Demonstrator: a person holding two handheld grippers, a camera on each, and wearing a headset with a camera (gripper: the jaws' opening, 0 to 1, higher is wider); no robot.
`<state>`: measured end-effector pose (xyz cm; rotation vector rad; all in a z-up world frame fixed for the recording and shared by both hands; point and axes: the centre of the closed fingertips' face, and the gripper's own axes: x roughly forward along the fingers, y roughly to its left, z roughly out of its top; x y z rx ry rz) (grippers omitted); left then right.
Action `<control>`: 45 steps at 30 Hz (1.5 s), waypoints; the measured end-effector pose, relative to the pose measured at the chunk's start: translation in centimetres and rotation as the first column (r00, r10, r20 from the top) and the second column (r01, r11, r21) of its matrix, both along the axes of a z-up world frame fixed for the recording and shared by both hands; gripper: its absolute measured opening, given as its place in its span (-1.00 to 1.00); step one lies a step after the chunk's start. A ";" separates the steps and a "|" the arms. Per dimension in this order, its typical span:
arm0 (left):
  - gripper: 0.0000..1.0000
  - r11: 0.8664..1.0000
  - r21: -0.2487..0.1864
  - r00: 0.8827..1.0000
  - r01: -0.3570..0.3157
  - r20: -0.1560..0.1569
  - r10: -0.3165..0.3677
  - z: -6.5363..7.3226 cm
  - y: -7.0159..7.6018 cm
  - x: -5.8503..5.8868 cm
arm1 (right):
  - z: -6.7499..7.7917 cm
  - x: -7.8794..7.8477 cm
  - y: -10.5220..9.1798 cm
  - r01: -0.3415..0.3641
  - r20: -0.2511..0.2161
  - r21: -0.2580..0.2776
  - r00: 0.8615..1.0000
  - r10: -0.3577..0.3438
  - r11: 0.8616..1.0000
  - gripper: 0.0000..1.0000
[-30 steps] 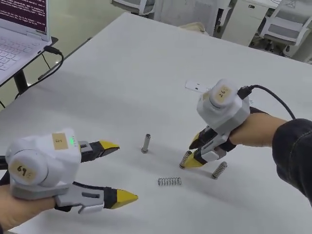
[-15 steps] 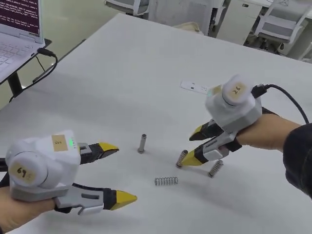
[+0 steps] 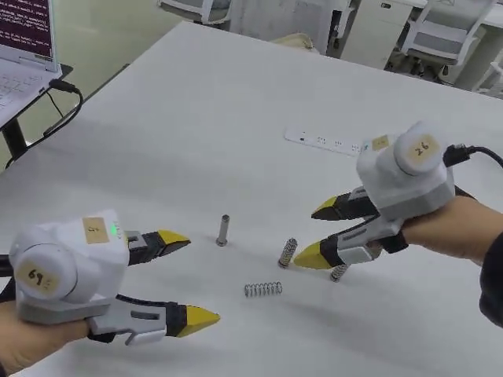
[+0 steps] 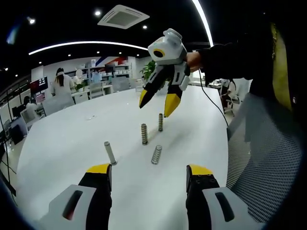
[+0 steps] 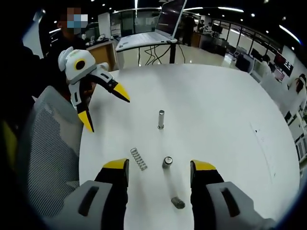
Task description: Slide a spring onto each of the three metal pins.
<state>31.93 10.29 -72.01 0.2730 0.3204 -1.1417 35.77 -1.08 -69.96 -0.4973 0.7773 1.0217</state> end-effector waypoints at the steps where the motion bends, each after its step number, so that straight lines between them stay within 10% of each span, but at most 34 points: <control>1: 0.17 1.000 0.000 1.000 0.001 0.000 -0.001 0.0 0.0 0.0 | 0.1 -0.1 0.0 0.004 0.005 0.005 1.000 -0.004 1.000 0.00; 21: 0.14 0.999 0.006 0.999 0.037 -0.010 -0.037 -0.2 -1.3 0.0 | 2.6 -2.5 -3.1 0.142 0.079 0.124 0.985 -0.153 0.982 0.17; 45: 0.02 0.996 0.020 0.995 0.086 -0.043 -0.086 -1.3 -3.9 0.6 | 1.3 -6.6 -5.9 0.286 0.027 0.234 0.954 -0.300 0.929 0.35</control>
